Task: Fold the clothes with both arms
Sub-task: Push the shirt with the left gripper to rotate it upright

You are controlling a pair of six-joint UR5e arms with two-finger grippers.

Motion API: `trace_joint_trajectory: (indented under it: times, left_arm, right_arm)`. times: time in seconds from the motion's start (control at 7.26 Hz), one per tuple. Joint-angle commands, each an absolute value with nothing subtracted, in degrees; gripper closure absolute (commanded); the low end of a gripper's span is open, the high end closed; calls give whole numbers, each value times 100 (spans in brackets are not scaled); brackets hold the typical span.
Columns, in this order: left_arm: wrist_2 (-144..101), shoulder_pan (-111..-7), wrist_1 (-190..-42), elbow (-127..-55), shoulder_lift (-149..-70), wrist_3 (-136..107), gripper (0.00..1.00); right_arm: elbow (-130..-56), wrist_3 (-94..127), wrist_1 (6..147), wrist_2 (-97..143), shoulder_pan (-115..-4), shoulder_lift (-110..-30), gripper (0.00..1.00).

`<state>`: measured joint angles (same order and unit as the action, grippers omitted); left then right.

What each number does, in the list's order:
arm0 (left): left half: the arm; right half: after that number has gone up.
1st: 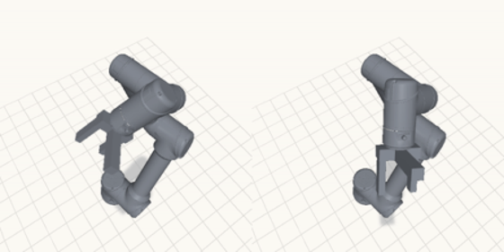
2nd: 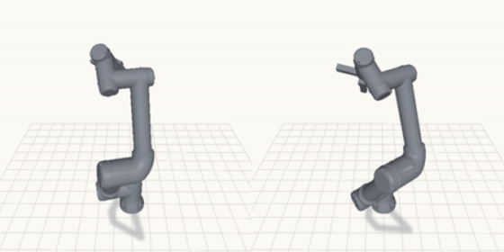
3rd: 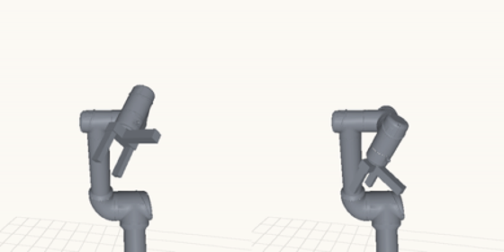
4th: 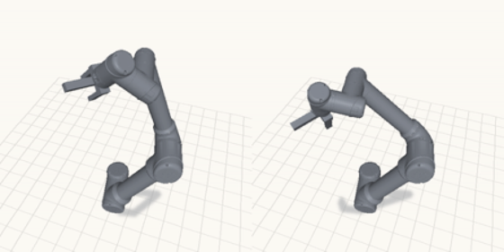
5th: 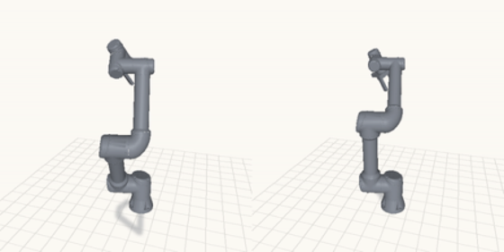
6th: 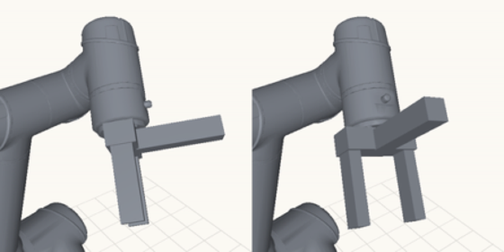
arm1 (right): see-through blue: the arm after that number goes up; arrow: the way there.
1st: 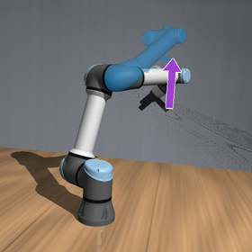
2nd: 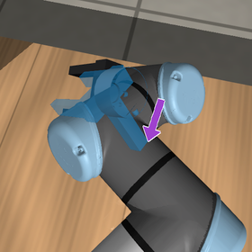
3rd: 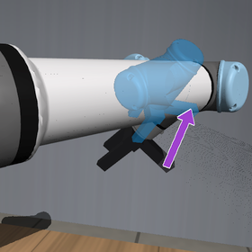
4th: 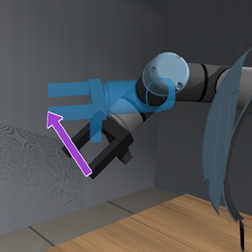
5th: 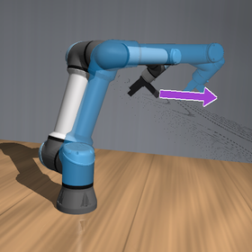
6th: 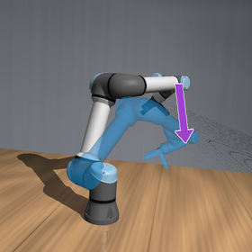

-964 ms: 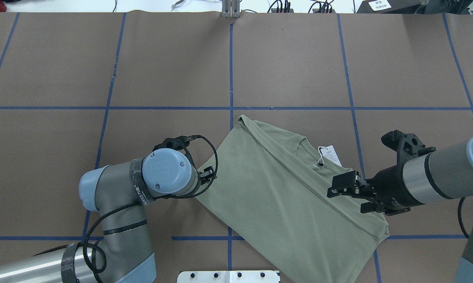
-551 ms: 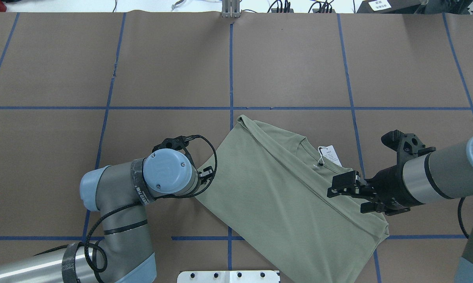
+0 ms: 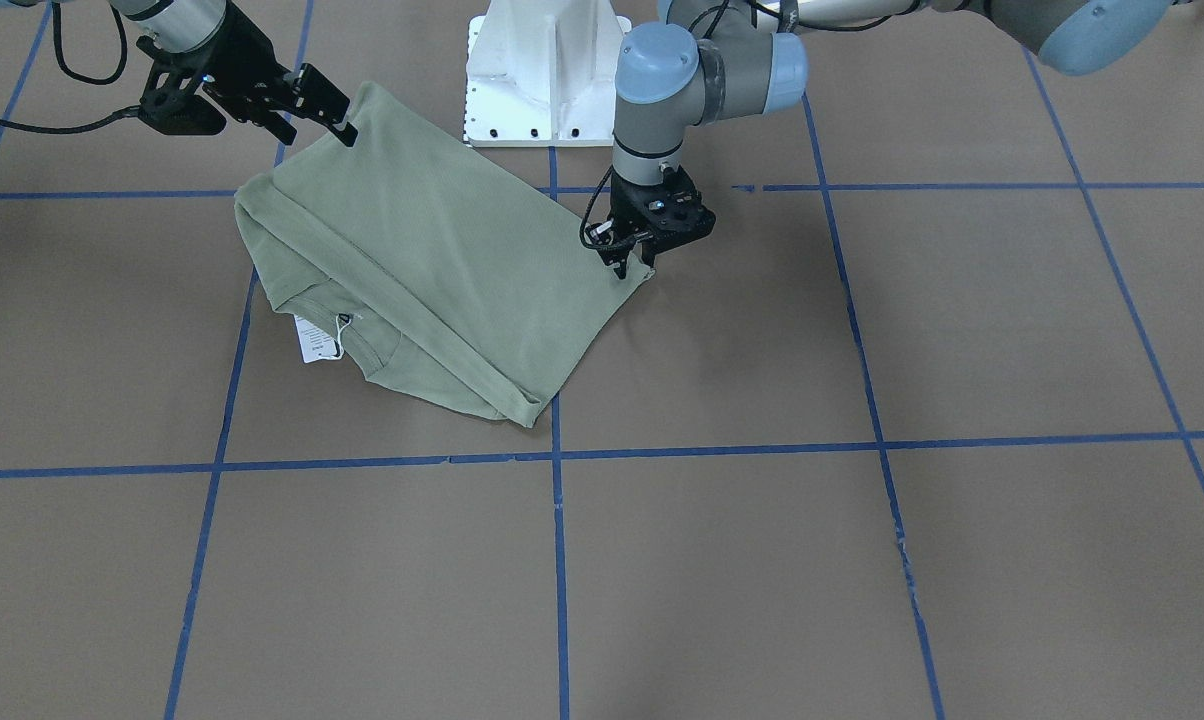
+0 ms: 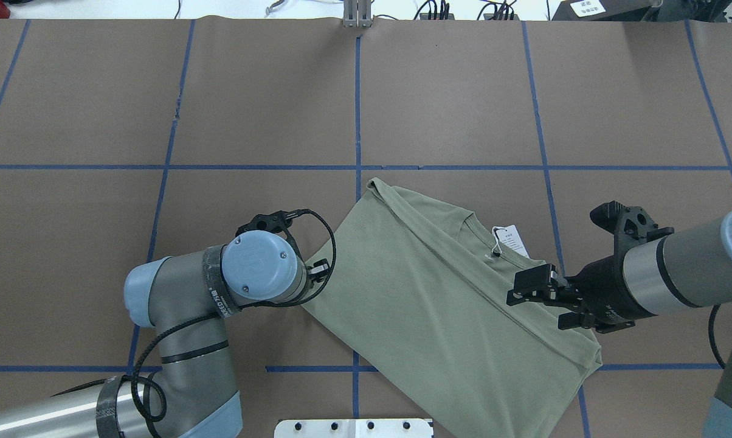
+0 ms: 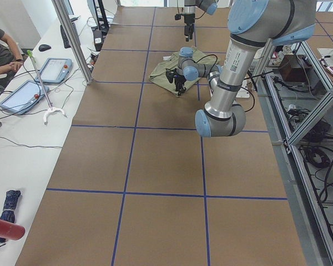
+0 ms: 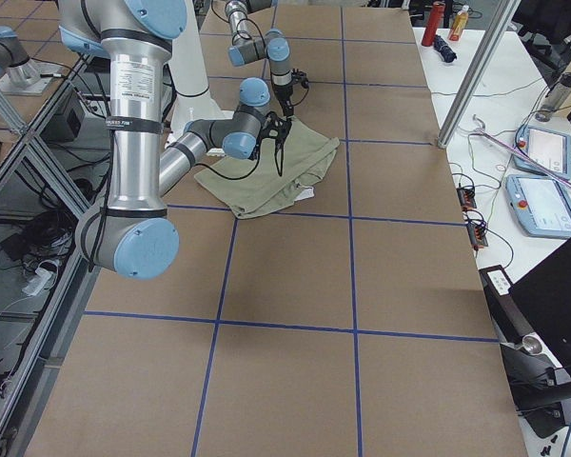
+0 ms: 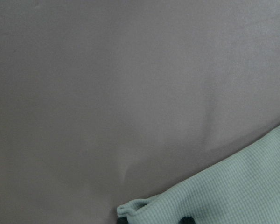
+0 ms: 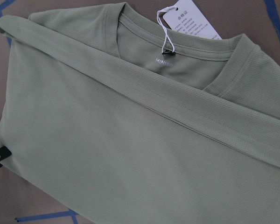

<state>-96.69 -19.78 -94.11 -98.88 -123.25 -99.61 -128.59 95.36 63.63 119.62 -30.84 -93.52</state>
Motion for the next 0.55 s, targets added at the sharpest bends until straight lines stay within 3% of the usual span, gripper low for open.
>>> trace_joint_trajectory:
  times: [0.0, 0.41]
  left_arm:
    - [-9677, -1978, -9404, -9896, -12331, -9958, 100]
    - [-9685, -2423, -9378, -9941, -12401, -9958, 100]
  right_arm:
    - [-12858, 9536, 6363, 11962, -3094, -9352, 0]
    - [-12841, 9536, 6363, 11962, -3164, -9352, 0]
